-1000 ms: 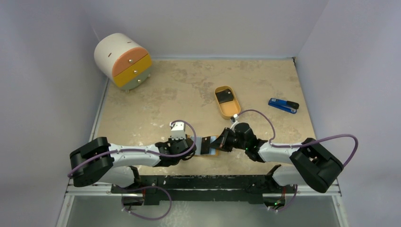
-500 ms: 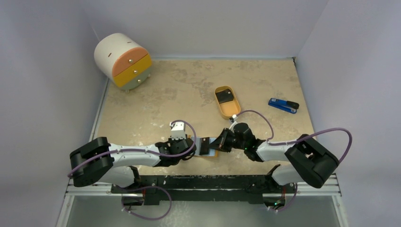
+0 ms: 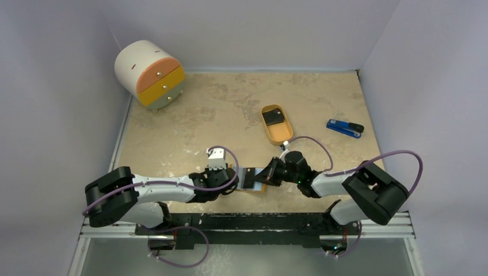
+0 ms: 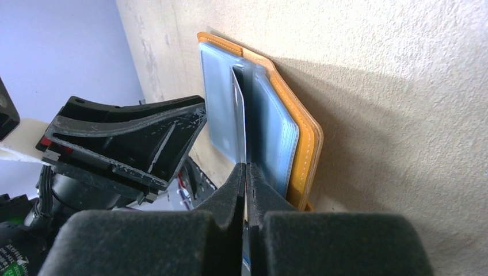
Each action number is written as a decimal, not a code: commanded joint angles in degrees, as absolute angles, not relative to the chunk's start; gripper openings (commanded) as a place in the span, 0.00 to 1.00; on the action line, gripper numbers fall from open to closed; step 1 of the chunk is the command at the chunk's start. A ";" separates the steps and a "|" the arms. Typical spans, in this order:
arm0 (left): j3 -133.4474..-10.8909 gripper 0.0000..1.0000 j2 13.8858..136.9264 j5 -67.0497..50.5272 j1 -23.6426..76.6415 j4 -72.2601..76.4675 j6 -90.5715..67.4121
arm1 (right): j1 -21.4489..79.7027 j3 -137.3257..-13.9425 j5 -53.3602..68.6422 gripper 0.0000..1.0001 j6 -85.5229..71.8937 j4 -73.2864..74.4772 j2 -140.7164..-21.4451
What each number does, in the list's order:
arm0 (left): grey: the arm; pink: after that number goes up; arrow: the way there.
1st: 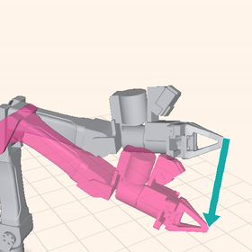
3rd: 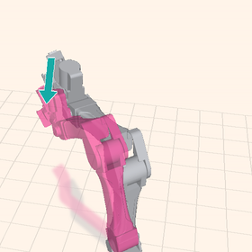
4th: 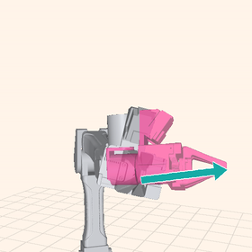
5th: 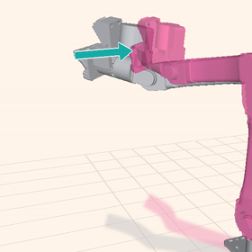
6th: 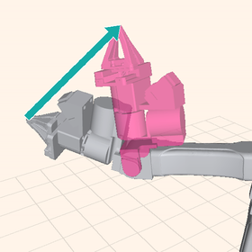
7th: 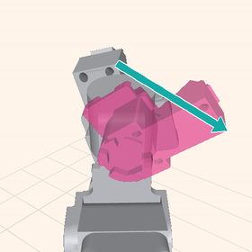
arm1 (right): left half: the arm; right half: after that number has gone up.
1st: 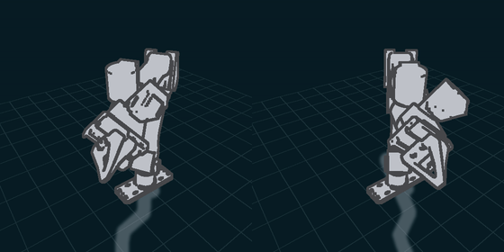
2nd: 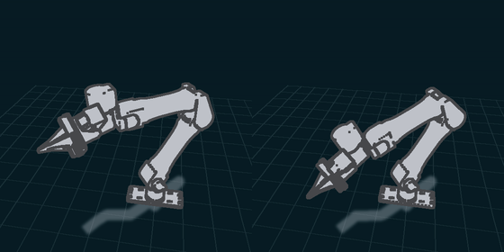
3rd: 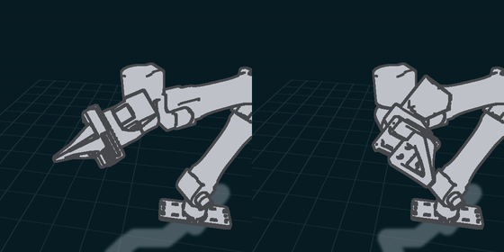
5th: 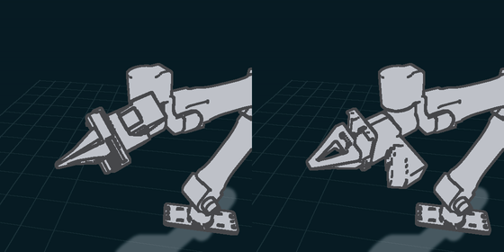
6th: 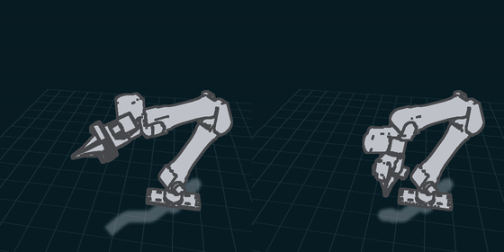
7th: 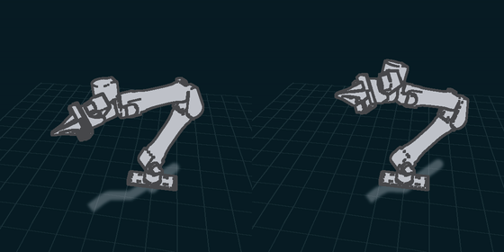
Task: Put the credit cards into the card holder
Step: Insert the credit card into the card holder.
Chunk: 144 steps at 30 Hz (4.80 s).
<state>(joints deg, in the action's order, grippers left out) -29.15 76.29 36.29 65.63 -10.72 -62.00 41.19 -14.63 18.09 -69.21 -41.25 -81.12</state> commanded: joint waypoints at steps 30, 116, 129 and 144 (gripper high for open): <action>-28.45 0.27 76.64 32.62 65.33 -8.47 -62.45 | 41.73 -25.21 22.65 0.32 -62.41 -34.72 -84.82; -33.58 0.30 81.90 30.67 63.50 -6.23 -57.93 | 44.64 -28.33 6.64 0.42 -51.94 -5.15 -69.96; -34.35 0.38 74.46 31.08 62.58 -9.09 -57.31 | 42.72 -35.36 -8.38 0.53 -53.00 12.17 -52.55; -35.48 0.54 60.47 38.85 62.58 -19.49 -60.20 | 25.41 -48.25 -14.90 0.61 -74.23 -4.71 -78.33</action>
<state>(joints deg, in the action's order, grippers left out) -34.28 62.46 35.90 63.00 -17.21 -58.98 26.85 -43.62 -13.02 -66.63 2.96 -70.59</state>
